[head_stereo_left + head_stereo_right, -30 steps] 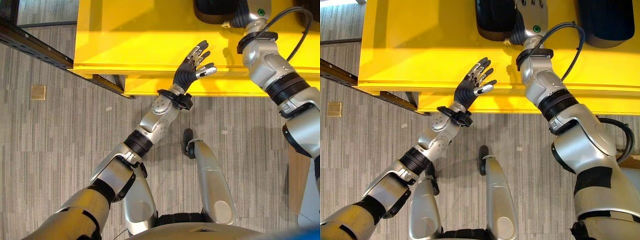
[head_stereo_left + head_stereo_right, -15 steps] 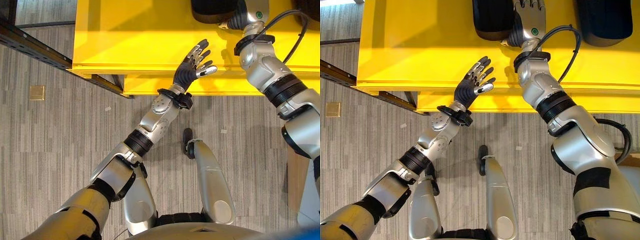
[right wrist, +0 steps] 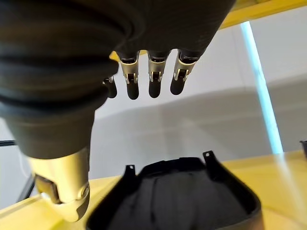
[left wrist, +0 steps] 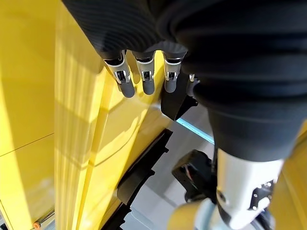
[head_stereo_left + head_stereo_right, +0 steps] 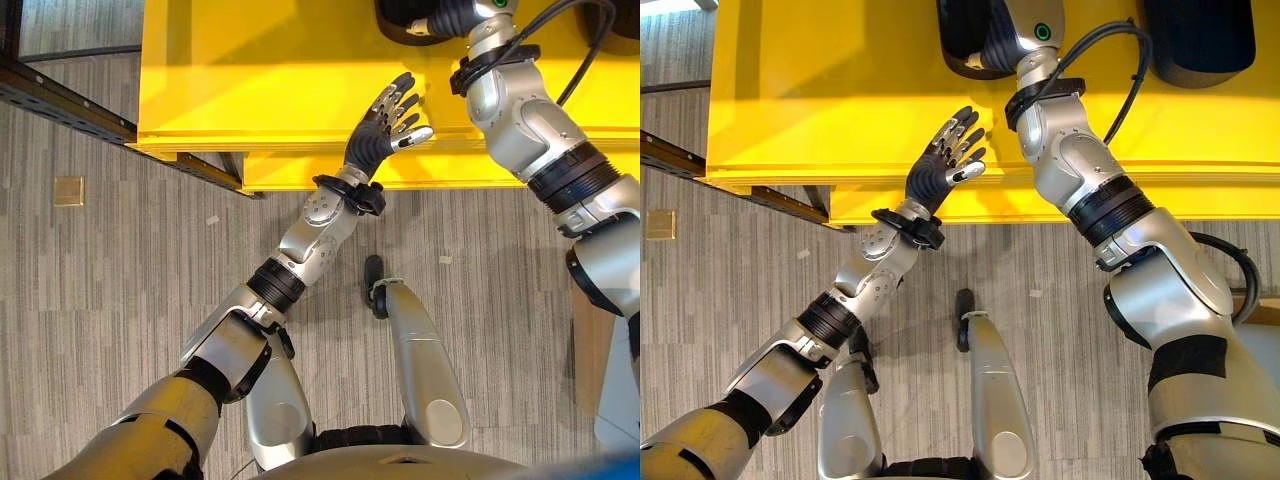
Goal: Move parts from the plastic box to the shelf.
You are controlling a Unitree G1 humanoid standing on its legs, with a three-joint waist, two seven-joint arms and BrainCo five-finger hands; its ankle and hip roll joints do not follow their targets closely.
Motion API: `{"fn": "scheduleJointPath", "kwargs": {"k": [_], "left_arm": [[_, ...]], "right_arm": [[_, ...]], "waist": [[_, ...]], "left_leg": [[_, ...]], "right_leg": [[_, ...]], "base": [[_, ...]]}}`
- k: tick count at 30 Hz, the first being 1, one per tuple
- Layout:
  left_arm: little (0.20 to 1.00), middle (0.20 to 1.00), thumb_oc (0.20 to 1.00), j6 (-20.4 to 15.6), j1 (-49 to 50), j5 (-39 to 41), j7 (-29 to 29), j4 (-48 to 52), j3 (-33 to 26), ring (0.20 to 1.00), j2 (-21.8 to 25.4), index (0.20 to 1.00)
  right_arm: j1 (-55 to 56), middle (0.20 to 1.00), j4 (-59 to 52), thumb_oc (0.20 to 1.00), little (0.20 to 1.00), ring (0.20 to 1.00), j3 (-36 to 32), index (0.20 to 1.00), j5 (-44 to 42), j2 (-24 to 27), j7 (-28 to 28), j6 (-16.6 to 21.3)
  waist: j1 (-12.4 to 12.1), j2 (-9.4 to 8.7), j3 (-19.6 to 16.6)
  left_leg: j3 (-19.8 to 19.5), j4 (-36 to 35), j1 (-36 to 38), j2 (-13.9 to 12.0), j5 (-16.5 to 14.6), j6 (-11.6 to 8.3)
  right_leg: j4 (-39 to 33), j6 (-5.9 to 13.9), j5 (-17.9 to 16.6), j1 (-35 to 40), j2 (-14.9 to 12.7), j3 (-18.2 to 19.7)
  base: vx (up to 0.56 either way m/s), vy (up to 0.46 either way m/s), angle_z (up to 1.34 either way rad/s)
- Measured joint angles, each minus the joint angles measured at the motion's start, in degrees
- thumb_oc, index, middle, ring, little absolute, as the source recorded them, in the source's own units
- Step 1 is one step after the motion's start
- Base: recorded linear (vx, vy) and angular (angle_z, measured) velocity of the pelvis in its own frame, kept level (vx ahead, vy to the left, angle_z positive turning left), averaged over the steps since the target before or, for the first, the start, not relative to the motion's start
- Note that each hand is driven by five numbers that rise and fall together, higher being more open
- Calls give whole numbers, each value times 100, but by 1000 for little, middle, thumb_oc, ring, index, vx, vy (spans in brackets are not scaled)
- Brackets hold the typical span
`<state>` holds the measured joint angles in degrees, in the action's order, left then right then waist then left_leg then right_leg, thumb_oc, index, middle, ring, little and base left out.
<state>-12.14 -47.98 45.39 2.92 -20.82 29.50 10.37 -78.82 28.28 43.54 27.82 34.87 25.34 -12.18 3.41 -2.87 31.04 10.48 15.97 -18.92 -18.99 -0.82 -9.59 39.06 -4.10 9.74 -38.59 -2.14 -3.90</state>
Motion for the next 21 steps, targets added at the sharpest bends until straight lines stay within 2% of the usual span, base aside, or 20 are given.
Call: {"fn": "scheduleJointPath", "kwargs": {"k": [2,5,9,13,17,21], "left_arm": [[1000,1000,1000,1,16,-6,1,51,-5,1000,-4,1000],[1000,1000,1000,1,146,-108,3,239,-24,1000,0,1000],[1000,1000,1000,13,281,-226,16,386,-68,1000,2,1000],[1000,1000,1000,22,341,-420,319,431,-89,1000,0,1000],[1000,1000,1000,63,569,-684,632,431,-173,1000,60,1000],[1000,1000,1000,-11,788,-670,747,448,-377,1000,156,1000]], "right_arm": [[2,1000,-218,1000,1000,1000,12,1000,57,0,-154,-11],[62,1000,-507,1000,1000,1000,12,1000,67,-1,-444,-219],[327,1000,-653,1000,1000,1000,34,1000,50,14,-1134,-560],[404,1000,-915,1000,1000,1000,70,1000,-63,95,-1615,-772],[659,1000,-1139,1000,1000,1000,10,1000,-179,125,-1877,-986],[868,1000,-1008,1000,1000,1000,-4,1000,-179,175,-1999,-1018]], "waist": [[6,0,0],[17,0,0],[32,-2,1],[44,-5,2],[36,-6,2],[16,-6,2]], "left_leg": [[0,-4,0,-1,0,0],[-1,-11,0,-1,0,-1],[-3,-2,8,-3,-3,6],[-6,-13,55,-9,-4,6],[0,-83,124,-2,7,12],[6,-98,195,13,6,12]], "right_leg": [[-2,-23,-14,0,1,0],[-12,-25,-17,6,1,0],[-16,-22,-17,34,1,-3],[-41,-16,-19,90,7,-6],[-102,27,-19,153,7,-7],[-156,33,-55,255,-17,-4]], "base": [[0,0,0],[0,0,0],[0,0,0],[0,0,0],[-25,35,0],[-42,68,2]]}}
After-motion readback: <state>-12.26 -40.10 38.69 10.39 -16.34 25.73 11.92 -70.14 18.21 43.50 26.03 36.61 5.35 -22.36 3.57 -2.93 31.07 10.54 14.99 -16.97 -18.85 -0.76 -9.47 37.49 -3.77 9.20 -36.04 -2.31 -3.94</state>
